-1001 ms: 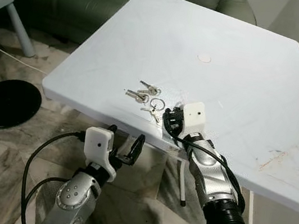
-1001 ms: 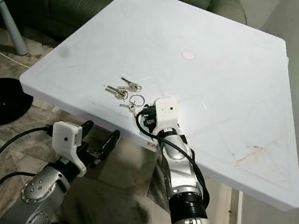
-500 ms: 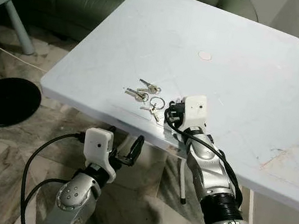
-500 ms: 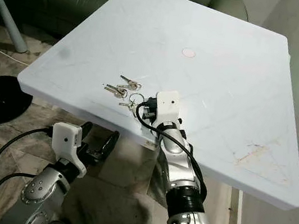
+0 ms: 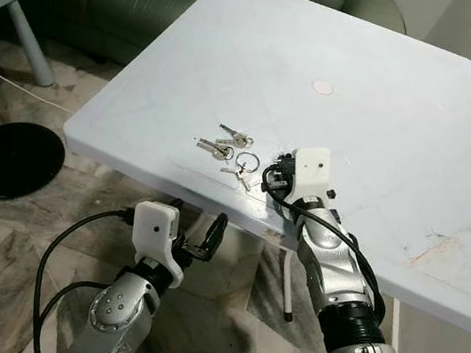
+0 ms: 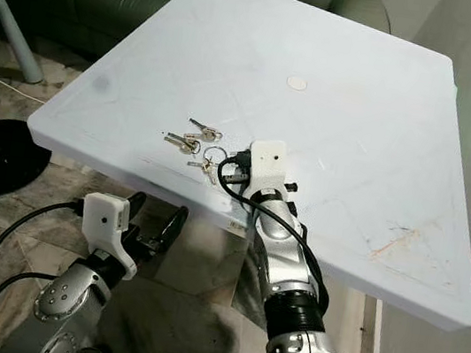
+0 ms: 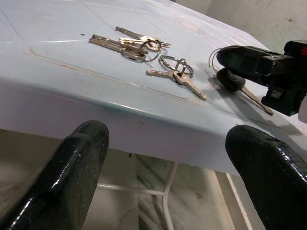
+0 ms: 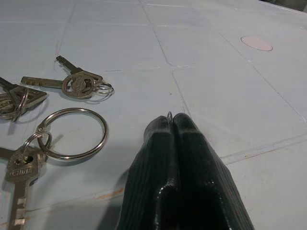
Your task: Hang keys on a hook
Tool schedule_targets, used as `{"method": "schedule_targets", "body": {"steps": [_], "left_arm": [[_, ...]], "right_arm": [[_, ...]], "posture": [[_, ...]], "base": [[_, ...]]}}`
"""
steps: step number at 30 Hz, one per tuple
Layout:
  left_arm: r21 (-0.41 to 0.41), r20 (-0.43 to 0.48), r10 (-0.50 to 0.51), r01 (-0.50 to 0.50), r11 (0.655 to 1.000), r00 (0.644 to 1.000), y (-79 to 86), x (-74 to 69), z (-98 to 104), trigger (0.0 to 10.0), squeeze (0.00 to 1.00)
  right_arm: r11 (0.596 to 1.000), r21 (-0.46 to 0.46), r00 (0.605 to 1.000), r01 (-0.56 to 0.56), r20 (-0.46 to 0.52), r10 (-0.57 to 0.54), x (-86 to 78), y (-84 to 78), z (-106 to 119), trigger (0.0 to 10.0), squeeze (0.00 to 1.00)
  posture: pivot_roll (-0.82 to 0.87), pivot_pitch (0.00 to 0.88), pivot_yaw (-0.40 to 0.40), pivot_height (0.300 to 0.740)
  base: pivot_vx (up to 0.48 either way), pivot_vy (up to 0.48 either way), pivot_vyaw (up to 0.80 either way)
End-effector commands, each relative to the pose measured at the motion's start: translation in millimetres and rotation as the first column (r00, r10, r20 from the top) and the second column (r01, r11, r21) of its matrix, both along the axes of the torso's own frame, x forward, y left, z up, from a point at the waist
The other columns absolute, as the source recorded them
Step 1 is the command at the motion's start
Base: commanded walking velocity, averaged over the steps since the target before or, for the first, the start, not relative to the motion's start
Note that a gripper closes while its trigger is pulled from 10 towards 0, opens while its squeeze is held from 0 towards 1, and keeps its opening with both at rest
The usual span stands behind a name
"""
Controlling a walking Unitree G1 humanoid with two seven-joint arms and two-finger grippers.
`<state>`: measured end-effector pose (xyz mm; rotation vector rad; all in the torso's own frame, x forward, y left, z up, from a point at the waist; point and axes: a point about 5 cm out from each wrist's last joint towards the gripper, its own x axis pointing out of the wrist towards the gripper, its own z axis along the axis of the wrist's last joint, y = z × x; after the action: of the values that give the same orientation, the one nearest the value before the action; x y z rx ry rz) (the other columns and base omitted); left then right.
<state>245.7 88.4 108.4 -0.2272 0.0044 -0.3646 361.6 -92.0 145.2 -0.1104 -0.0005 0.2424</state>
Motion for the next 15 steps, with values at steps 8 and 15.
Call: {"method": "schedule_targets", "body": {"steps": [8,15], "left_arm": [[-0.041,0.028,0.002,-0.001,0.999,1.0,-8.3,5.6,8.5,10.0,0.0],[-0.042,0.067,0.023,-0.02,0.999,0.998,-4.2,23.8,18.8,10.0,0.0]], "right_arm": [[0.997,0.051,0.998,0.051,0.021,-0.052,3.2,-9.8,6.5,0.0,0.0],[0.983,0.155,0.993,0.095,0.058,-0.105,12.5,-20.4,33.7,0.0,0.0]], "posture": [[0.14,0.166,-0.093,0.732],[0.13,0.128,-0.085,0.732]], "base": [[0.0,0.0,0.0],[0.0,0.0,0.0]]}}
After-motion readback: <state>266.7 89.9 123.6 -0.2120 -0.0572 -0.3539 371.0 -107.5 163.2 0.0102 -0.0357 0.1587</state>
